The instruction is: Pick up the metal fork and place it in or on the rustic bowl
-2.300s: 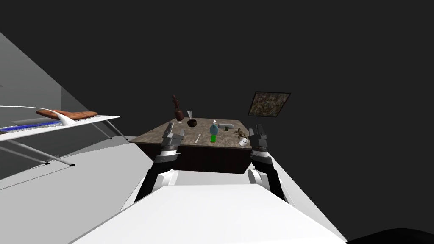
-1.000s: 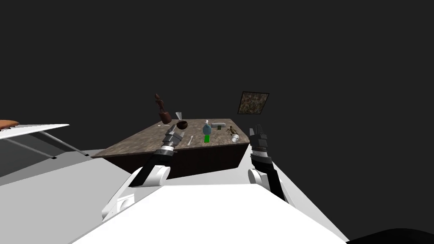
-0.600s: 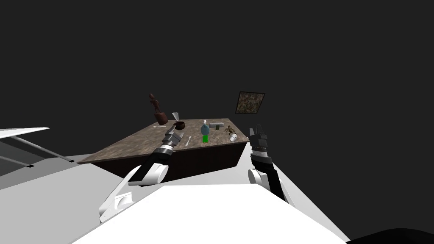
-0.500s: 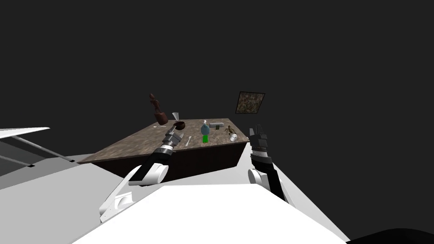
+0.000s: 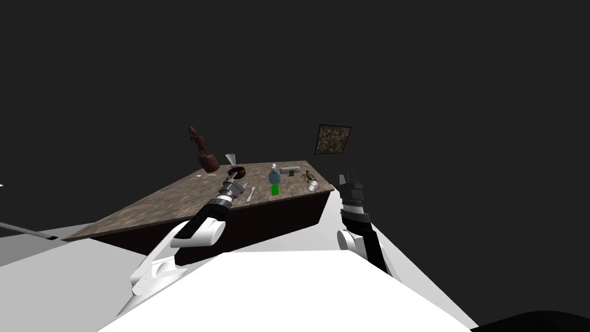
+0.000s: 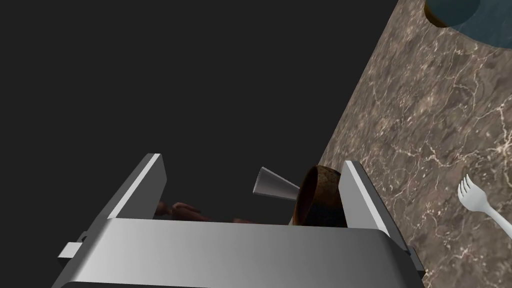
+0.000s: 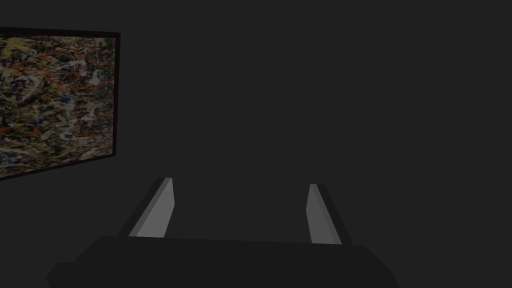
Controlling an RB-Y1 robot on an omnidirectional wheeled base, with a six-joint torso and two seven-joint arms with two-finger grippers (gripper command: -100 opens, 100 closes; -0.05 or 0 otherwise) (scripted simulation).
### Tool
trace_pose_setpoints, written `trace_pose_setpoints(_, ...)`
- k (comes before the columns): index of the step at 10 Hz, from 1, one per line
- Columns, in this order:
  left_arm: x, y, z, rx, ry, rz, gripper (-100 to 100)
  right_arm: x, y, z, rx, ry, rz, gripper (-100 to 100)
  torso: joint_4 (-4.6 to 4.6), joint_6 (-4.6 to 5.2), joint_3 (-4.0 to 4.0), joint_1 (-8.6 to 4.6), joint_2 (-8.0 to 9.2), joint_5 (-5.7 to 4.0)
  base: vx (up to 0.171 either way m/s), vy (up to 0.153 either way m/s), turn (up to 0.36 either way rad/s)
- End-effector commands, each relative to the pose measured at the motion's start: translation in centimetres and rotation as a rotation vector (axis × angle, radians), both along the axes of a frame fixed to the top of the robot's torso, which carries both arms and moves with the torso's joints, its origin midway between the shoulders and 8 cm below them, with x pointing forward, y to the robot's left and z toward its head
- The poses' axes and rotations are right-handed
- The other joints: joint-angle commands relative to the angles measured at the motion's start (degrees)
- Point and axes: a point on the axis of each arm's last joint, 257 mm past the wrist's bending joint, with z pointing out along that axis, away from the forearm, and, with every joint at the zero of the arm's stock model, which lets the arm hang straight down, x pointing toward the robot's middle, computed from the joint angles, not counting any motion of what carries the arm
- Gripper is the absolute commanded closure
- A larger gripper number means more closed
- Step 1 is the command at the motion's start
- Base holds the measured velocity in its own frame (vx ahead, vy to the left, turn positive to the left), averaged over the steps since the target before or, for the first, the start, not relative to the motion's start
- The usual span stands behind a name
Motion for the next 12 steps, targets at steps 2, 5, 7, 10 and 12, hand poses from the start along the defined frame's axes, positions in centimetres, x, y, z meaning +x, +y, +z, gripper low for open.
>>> trace_pose_setpoints(2,0.6,1.8,-1.4,-0.043,0.061,0.028,-100,0.0,0.0,0.0,0.0,0.0,0.0,0,0.0,-0.01,0.0,-0.01,0.0,0.0,0.0,0.002,-0.09)
trace_pose_setpoints(5,1.0,3.7,-2.6,-0.084,0.118,0.06,-100,0.0,0.0,0.0,0.0,0.0,0.0,0,0.0,-0.01,0.0,-0.01,0.01,0.0,0.0,0.004,-0.116)
trace_pose_setpoints(7,1.3,5.6,-3.7,-0.12,0.17,0.096,-100,0.0,0.0,0.0,0.0,0.0,0.0,0,0.0,-0.01,0.0,0.0,-0.01,0.0,0.001,0.006,-0.169)
trace_pose_setpoints(10,1.4,7.6,-5.1,-0.174,0.23,0.141,-100,0.0,0.0,0.0,0.0,0.0,0.0,0,0.0,-0.03,0.0,0.0,0.0,0.0,0.002,0.004,-0.1)
trace_pose_setpoints(12,1.1,8.0,-6.3,-0.183,0.276,0.161,-100,0.0,0.0,0.0,0.0,0.0,0.0,0,0.0,-0.01,-0.01,-0.01,-0.01,0.0,0.002,0.006,-0.051)
